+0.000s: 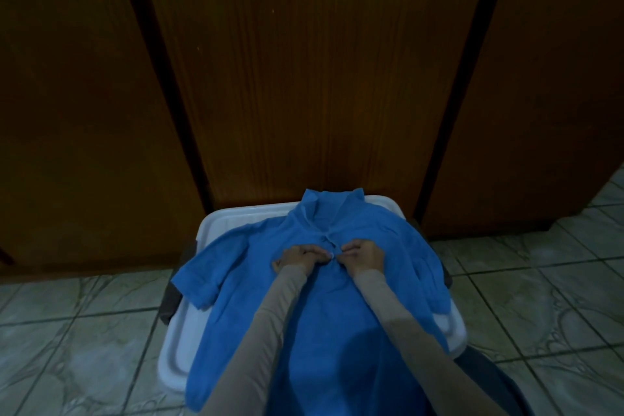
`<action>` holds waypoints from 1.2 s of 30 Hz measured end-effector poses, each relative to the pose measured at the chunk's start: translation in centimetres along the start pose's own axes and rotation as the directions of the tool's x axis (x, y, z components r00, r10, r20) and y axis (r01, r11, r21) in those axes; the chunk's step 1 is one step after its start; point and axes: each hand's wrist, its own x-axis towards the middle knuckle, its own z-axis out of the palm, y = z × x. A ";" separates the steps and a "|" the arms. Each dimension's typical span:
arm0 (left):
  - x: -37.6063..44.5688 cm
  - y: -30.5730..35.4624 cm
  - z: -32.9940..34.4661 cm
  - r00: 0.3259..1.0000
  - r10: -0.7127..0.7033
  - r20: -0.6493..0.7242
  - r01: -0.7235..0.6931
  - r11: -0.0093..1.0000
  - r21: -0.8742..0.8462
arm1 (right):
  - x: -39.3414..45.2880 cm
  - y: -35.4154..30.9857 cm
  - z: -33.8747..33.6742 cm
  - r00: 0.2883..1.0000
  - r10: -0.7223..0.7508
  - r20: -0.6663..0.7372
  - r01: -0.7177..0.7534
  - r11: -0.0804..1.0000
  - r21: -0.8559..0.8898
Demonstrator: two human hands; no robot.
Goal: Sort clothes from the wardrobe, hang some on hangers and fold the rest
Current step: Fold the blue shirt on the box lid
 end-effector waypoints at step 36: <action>-4.3 0.1 0.6 0.917 0.313 -0.248 -0.278 0.946 0.164 | -0.1 2.7 0.7 0.970 -0.243 0.006 0.218 0.881 0.420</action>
